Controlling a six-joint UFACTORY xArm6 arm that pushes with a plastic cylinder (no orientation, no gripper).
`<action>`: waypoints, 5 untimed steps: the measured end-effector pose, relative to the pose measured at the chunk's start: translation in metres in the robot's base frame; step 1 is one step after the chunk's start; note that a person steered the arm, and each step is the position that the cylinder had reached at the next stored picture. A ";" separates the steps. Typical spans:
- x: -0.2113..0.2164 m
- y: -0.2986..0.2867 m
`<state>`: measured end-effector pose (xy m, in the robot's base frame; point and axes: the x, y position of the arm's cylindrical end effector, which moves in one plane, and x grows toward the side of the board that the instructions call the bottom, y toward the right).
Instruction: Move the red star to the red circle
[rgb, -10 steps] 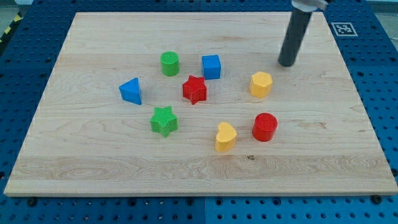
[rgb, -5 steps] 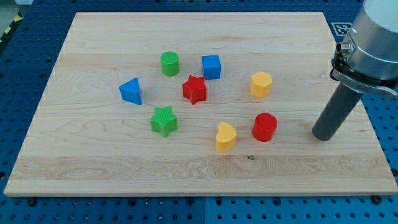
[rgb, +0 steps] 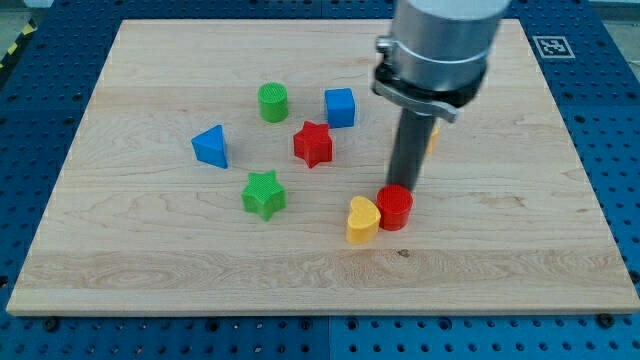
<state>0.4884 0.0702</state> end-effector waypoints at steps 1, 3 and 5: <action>-0.023 -0.028; -0.021 -0.071; -0.034 -0.172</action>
<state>0.4547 -0.1020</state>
